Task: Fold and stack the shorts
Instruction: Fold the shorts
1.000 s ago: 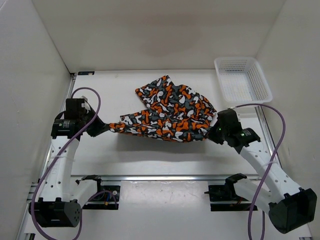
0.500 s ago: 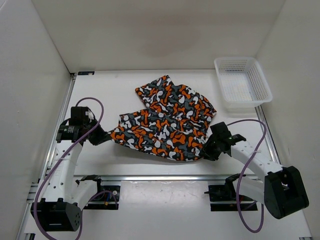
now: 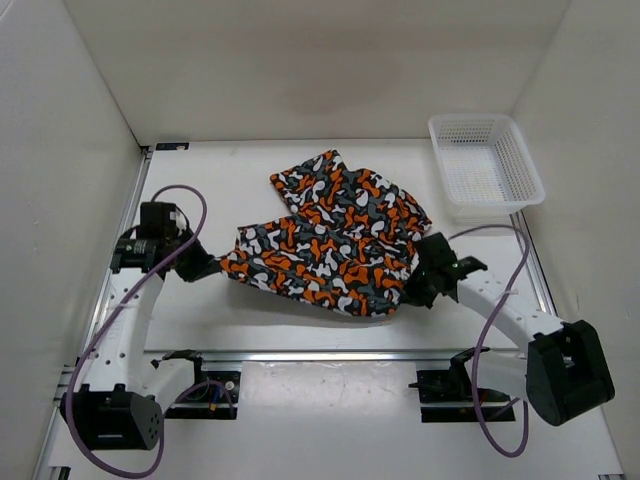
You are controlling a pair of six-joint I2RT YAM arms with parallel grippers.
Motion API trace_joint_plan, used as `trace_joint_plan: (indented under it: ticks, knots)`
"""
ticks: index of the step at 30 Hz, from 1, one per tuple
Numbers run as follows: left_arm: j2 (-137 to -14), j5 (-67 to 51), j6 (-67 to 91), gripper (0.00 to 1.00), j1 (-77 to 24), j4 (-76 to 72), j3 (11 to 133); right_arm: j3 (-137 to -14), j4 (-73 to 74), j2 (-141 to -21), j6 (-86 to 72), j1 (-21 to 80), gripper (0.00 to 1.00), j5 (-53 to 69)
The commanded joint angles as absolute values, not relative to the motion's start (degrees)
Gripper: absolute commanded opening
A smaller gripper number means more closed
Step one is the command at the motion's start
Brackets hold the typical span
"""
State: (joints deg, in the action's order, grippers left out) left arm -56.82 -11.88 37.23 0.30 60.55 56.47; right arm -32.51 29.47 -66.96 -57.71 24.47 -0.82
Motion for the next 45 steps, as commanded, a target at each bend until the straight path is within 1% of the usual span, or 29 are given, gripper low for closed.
trace_joint_plan:
  ticks: [1,3,4,5,6,7,9,10,11,13,14,16,17,21,26,30,32,36,37,40,41,43,44,45]
  knots:
    - [-58.70,-10.46,35.43,0.10,0.70,61.43,69.72,-49.23,37.67,-62.07,-50.38,24.61,0.00,-11.23]
    - [-60.28,-8.88,34.90,0.10,1.75,64.49,77.83,-57.70,41.03,-61.35,-43.99,24.61,0.00,-13.79]
    - [-62.12,-8.88,34.89,0.10,2.37,65.47,86.75,-62.18,44.18,-60.83,-41.60,24.61,0.00,-14.32]
    - [-63.10,-8.88,34.28,0.10,2.98,66.44,91.36,-71.62,45.95,-61.43,-39.40,24.61,0.00,-14.33]
    - [-63.98,-8.88,34.28,0.10,3.68,67.14,96.10,-76.33,47.62,-61.96,-37.11,24.61,0.00,-13.54]
    - [-65.64,-9.49,34.28,0.10,5.08,68.37,105.20,-80.90,51.29,-63.44,-32.91,24.61,0.00,-12.75]
    - [-67.23,-7.93,34.28,0.10,5.10,69.26,114.22,-89.69,54.65,-64.77,-29.20,24.61,0.00,-10.12]
    - [-67.24,-7.91,34.28,0.10,5.10,69.78,117.82,-96.78,56.06,-64.78,-26.92,24.61,0.00,-7.85]
    - [-67.24,-7.91,35.76,0.10,5.10,68.74,122.47,-99.55,57.81,-64.78,-25.85,24.61,0.00,-6.34]
    - [-65.49,-6.16,36.47,0.10,5.10,65.76,123.93,-105.35,57.83,-63.04,-24.09,24.61,0.00,-2.92]
    - [-62.78,-5.28,37.08,0.10,5.10,64.00,124.45,-107.03,58.35,-62.23,-23.30,24.61,0.00,-1.42]
    - [-61.09,-2.22,37.09,0.10,5.10,61.70,127.16,-110.02,58.36,-60.04,-22.76,24.61,0.00,3.41]
    - [-61.08,-1.41,37.09,0.10,5.10,61.70,132.31,-112.48,58.88,-59.33,-22.76,24.61,0.00,4.91]
    - [-61.96,2.01,35.68,0.10,4.58,63.98,144.72,-117.40,58.89,-55.12,-22.15,24.61,0.00,12.82]
    - [-58.10,7.99,35.68,0.10,0.80,60.30,145.64,-122.25,58.89,-52.13,-23.28,24.61,0.00,15.82]
    - [-58.26,8.53,35.16,0.10,-2.90,58.97,145.63,-122.78,61.26,-51.50,-24.43,24.61,0.00,10.66]
    - [-58.80,8.53,34.63,0.10,-3.52,58.97,143.71,-121.21,62.31,-51.50,-24.96,24.61,0.00,8.10]
    - [-62.75,8.53,33.49,0.10,-3.52,58.97,137.92,-114.45,62.84,-54.39,-24.96,24.61,0.00,2.74]
    - [-64.41,8.53,33.49,0.10,-3.52,58.97,136.16,-110.52,62.84,-55.27,-24.35,24.61,0.00,1.77]
    - [-67.32,9.40,31.90,0.10,-3.52,58.97,128.34,-104.35,61.27,-59.84,-23.21,24.61,0.00,-0.18]
    - [-69.24,10.10,31.12,0.10,-3.52,58.45,124.14,-99.89,58.74,-62.38,-23.20,24.61,0.00,-0.18]
    - [-70.92,10.89,31.11,0.10,-2.91,56.44,119.99,-95.65,55.56,-65.38,-23.20,24.61,0.00,-0.87]
    - [-73.19,10.90,30.33,0.10,-2.12,55.73,116.40,-93.71,51.63,-68.44,-23.20,23.39,0.00,-0.88]
    - [-74.60,10.20,29.80,0.10,-1.24,54.94,114.71,-89.69,49.42,-70.03,-23.20,22.60,0.00,-0.01]
